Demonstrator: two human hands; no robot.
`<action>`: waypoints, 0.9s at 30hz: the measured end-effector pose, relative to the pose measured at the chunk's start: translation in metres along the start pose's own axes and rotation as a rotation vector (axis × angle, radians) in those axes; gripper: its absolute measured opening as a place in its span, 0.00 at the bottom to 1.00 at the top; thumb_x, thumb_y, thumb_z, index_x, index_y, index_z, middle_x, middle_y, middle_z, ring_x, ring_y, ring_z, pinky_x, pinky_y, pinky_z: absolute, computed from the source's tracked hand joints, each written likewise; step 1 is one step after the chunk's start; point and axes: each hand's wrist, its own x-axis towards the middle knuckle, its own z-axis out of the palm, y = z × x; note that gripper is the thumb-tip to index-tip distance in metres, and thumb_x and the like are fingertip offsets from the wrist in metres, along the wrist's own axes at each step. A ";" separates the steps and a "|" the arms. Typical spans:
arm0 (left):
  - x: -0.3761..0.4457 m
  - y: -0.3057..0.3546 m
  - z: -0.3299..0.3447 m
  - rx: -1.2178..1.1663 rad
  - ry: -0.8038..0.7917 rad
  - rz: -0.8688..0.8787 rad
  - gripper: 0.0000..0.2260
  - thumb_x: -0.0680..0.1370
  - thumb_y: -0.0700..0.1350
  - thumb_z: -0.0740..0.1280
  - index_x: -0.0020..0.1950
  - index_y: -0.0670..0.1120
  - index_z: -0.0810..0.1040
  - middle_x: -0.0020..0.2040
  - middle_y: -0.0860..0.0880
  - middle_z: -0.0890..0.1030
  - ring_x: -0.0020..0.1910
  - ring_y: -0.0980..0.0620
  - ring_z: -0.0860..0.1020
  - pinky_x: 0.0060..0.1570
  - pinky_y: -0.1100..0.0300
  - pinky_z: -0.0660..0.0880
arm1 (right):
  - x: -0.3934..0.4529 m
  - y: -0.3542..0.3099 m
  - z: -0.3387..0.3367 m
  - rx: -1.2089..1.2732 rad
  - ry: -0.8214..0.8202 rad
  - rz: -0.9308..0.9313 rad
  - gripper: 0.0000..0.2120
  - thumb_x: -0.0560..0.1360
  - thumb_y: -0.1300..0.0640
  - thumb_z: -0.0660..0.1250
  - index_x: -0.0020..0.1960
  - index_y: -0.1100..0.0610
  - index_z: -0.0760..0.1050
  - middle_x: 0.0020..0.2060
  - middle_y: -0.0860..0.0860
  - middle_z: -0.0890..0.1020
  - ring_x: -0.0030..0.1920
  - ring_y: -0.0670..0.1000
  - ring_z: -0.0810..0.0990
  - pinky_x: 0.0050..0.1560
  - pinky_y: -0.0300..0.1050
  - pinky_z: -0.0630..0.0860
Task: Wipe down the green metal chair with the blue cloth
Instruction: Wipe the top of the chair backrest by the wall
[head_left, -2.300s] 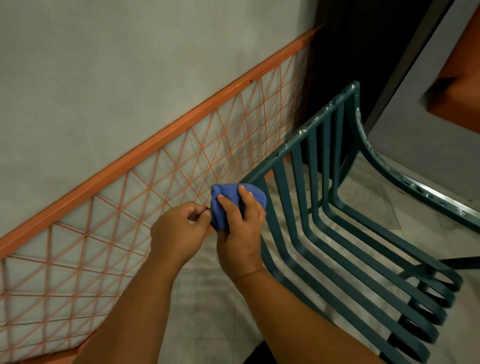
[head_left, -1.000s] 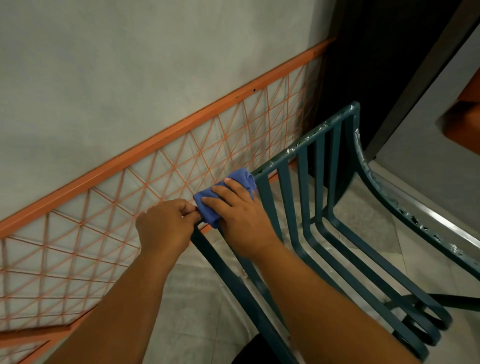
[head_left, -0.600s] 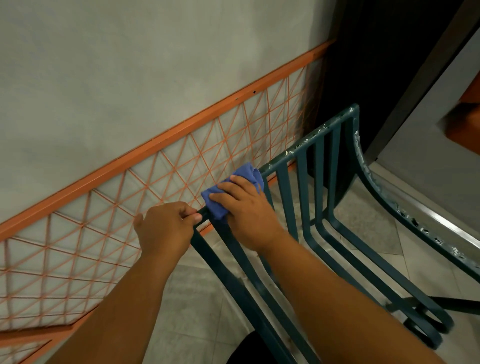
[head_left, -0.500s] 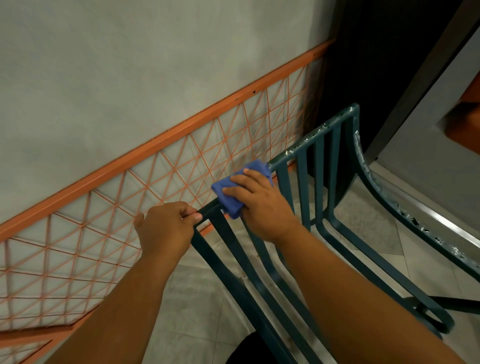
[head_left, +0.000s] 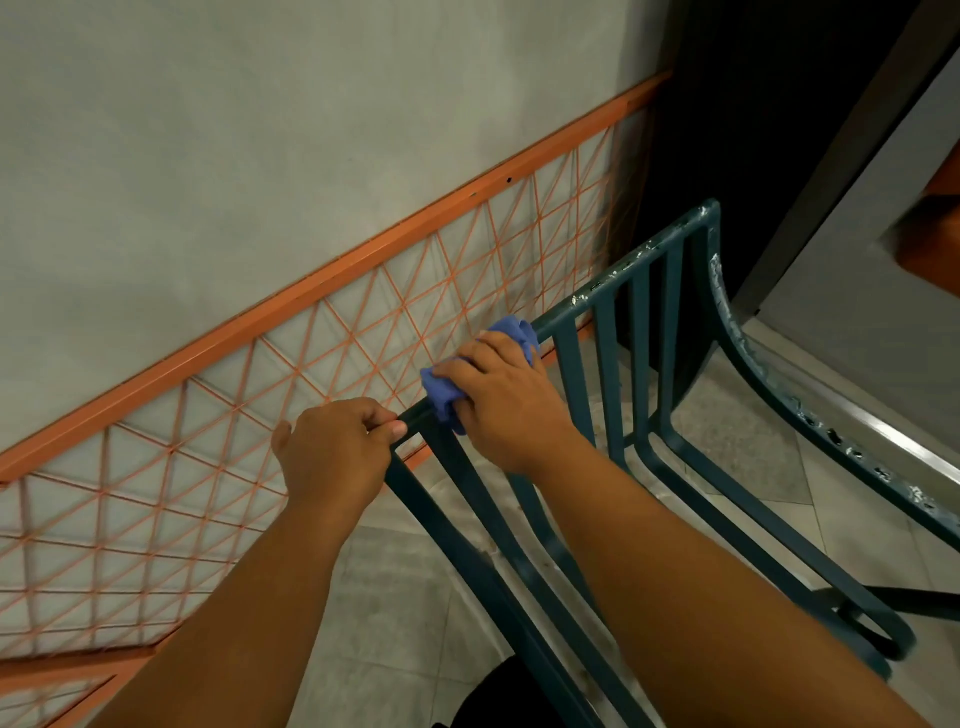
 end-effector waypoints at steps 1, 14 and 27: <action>0.000 0.001 0.000 0.004 0.007 0.000 0.08 0.75 0.53 0.69 0.36 0.59 0.76 0.33 0.61 0.75 0.41 0.56 0.73 0.61 0.41 0.67 | 0.007 -0.010 -0.002 -0.051 0.003 0.066 0.13 0.75 0.51 0.58 0.53 0.53 0.78 0.51 0.52 0.80 0.59 0.58 0.71 0.66 0.57 0.61; 0.002 -0.004 0.005 0.073 0.025 0.023 0.10 0.75 0.51 0.68 0.33 0.57 0.75 0.27 0.58 0.71 0.35 0.53 0.72 0.55 0.41 0.71 | -0.008 -0.036 0.037 0.131 0.211 -0.055 0.08 0.74 0.56 0.67 0.52 0.55 0.80 0.50 0.51 0.81 0.56 0.54 0.74 0.61 0.56 0.69; 0.002 -0.004 0.009 0.028 0.065 0.027 0.04 0.74 0.53 0.70 0.40 0.56 0.82 0.37 0.58 0.80 0.41 0.51 0.78 0.54 0.43 0.72 | -0.013 -0.024 0.026 0.085 0.355 -0.024 0.16 0.72 0.55 0.60 0.56 0.55 0.80 0.55 0.54 0.81 0.57 0.58 0.74 0.52 0.60 0.75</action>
